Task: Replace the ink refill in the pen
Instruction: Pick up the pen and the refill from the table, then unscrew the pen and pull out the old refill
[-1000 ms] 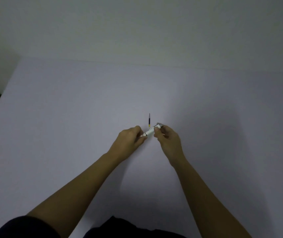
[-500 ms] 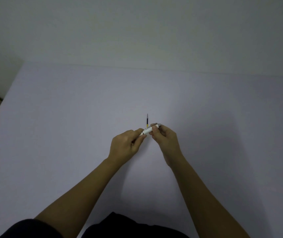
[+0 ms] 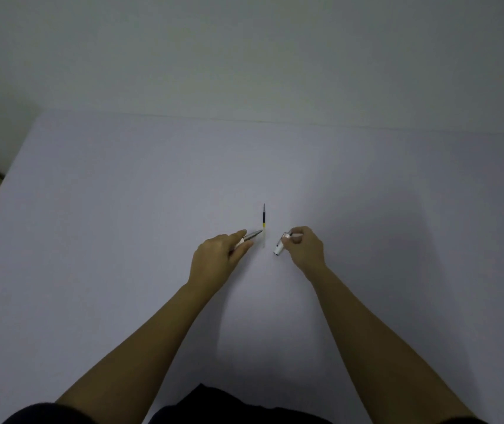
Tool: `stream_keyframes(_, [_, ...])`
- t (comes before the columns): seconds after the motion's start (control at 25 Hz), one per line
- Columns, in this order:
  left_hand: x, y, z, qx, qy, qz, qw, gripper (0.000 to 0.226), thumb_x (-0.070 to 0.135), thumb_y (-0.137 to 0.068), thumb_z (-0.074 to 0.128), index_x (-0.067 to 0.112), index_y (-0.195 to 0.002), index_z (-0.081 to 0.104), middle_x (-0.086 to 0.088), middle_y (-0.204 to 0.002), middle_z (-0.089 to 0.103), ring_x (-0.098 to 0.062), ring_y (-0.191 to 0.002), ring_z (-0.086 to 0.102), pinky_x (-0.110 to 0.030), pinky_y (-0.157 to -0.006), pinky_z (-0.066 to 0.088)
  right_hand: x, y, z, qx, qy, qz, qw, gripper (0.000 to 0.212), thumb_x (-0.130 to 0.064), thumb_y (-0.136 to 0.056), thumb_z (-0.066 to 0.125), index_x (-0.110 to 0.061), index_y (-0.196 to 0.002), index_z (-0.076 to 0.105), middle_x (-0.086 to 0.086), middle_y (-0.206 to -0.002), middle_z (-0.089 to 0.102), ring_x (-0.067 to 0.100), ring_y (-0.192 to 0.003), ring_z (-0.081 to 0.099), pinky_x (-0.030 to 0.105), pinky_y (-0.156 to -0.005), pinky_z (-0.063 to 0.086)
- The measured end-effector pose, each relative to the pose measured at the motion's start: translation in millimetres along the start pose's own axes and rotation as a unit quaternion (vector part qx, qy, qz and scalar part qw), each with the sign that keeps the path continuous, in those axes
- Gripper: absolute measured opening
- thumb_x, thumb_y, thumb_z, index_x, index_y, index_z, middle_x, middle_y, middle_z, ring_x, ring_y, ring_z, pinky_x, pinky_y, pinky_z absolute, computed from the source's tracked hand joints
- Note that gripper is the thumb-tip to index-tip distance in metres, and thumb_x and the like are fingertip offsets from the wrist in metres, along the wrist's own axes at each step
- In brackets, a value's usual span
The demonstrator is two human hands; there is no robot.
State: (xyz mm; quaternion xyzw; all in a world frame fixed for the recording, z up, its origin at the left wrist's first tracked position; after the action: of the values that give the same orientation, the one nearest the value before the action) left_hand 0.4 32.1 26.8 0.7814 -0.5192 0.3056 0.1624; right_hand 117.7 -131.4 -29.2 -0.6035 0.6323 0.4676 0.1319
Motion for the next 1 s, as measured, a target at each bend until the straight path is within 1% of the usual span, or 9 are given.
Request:
stream_keyframes(0.12, [-5.0, -7.5, 3.2, 0.005, 0.027, -0.026, 0.999, 0.037, 0.037, -0.089, 0.055, 0.015, -0.119, 0.061, -0.013, -0.086, 0.073, -0.027, -0.078, 0.066, -0.04, -0.07, 0.056, -3.6, -9.8, 5.1, 0.01, 0.071, -0.033, 0.997, 0.024, -0.012, -0.085, 0.063, -0.003, -0.107, 0.064, 0.016, -0.106, 0.07, 0.029, -0.102, 0.063, 0.027, -0.079, 0.043])
stream_keyframes(0.24, [-6.3, -9.7, 5.8, 0.011, 0.041, -0.036, 0.998, 0.038, 0.037, -0.09, 0.055, 0.014, -0.119, 0.061, -0.013, -0.089, 0.073, -0.025, -0.079, 0.066, -0.039, -0.073, 0.056, -3.2, -14.4, 8.8, 0.023, 0.107, -0.041, 0.993, 0.029, -0.013, -0.087, 0.061, -0.001, -0.113, 0.062, 0.018, -0.111, 0.067, 0.031, -0.107, 0.06, 0.03, -0.089, 0.044])
stream_keyframes(0.4, [-9.0, -9.9, 6.1, 0.011, 0.043, -0.045, 0.998, 0.038, 0.037, -0.09, 0.055, 0.014, -0.119, 0.061, -0.013, -0.088, 0.073, -0.026, -0.081, 0.066, -0.04, -0.073, 0.056, -0.6, -15.8, 10.1, 0.039, 0.106, -0.045, 0.993, 0.025, -0.014, -0.088, 0.06, -0.002, -0.11, 0.062, 0.016, -0.107, 0.069, 0.03, -0.101, 0.063, 0.03, -0.086, 0.045])
stream_keyframes(0.56, [-6.7, -15.2, 1.6, 0.001, 0.039, -0.036, 0.999, 0.039, 0.036, -0.089, 0.056, 0.012, -0.119, 0.061, -0.014, -0.091, 0.073, -0.026, -0.083, 0.067, -0.039, -0.076, 0.056, -7.3, -16.5, 4.1, 0.042, 0.116, -0.05, 0.991, 0.033, -0.02, -0.09, 0.059, -0.001, -0.117, 0.059, 0.017, -0.108, 0.067, 0.029, -0.101, 0.063, 0.032, -0.087, 0.046])
stream_keyframes(0.68, [-2.1, -15.9, -3.2, -0.029, 0.024, -0.027, 0.999, 0.035, 0.027, -0.09, 0.056, 0.01, -0.12, 0.059, -0.013, -0.087, 0.073, -0.023, -0.074, 0.064, -0.028, -0.071, 0.05, -22.5, -11.4, -8.7, 0.04, 0.122, -0.082, 0.988, 0.032, -0.019, -0.09, 0.058, -0.002, -0.117, 0.059, 0.018, -0.111, 0.066, 0.029, -0.102, 0.062, 0.032, -0.089, 0.046])
stream_keyframes(0.76, [-0.2, -22.3, -9.1, -0.06, 0.02, -0.033, 0.997, 0.032, 0.019, -0.087, 0.053, 0.008, -0.117, 0.059, -0.012, -0.079, 0.07, -0.018, -0.061, 0.055, -0.025, -0.064, 0.043, -49.5, -9.0, -22.2, 0.043, 0.114, -0.138, 0.983, 0.027, -0.017, -0.092, 0.055, -0.003, -0.114, 0.062, 0.018, -0.11, 0.066, 0.028, -0.098, 0.064, 0.028, -0.085, 0.045])
stream_keyframes(0.8, [-0.3, -25.1, -12.1, -0.08, 0.026, -0.034, 0.996, 0.027, 0.017, -0.086, 0.053, 0.008, -0.111, 0.06, -0.01, -0.075, 0.068, -0.016, -0.056, 0.051, -0.025, -0.059, 0.041, -64.8, -6.4, -27.8, 0.033, 0.104, -0.175, 0.978, 0.025, -0.016, -0.092, 0.054, -0.004, -0.112, 0.064, 0.017, -0.109, 0.067, 0.027, -0.096, 0.065, 0.025, -0.084, 0.044])
stream_keyframes(0.88, [18.1, -7.5, -40.4, -0.088, 0.021, 0.015, 0.996, 0.015, 0.017, -0.085, 0.054, 0.009, -0.095, 0.061, -0.007, -0.066, 0.062, -0.015, -0.049, 0.047, -0.026, -0.051, 0.037, -103.2, 38.2, -43.0, -0.014, 0.098, -0.281, 0.955, 0.024, -0.016, -0.093, 0.052, -0.006, -0.111, 0.066, 0.01, -0.109, 0.07, 0.022, -0.094, 0.065, 0.019, -0.082, 0.043])
stream_keyframes(1.0, [31.0, -14.5, -44.8, -0.125, -0.03, 0.107, 0.986, 0.017, 0.023, -0.089, 0.054, 0.011, -0.097, 0.063, -0.004, -0.069, 0.063, -0.013, -0.053, 0.048, -0.025, -0.053, 0.036, -128.7, 49.8, -35.3, -0.15, 0.216, -0.327, 0.908, 0.028, -0.024, -0.097, 0.044, -0.011, -0.105, 0.067, -0.003, -0.093, 0.064, 0.011, -0.085, 0.057, 0.021, -0.078, 0.04])
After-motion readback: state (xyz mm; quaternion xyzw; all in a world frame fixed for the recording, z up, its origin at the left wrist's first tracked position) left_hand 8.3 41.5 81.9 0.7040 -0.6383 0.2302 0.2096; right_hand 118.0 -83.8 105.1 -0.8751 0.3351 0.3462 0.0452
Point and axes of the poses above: each hand's wrist, its own y-axis away from the middle knuckle, its own z-axis out of the palm, x = y × z, the point moved 5 cm from there along -y, towards the middle knuckle
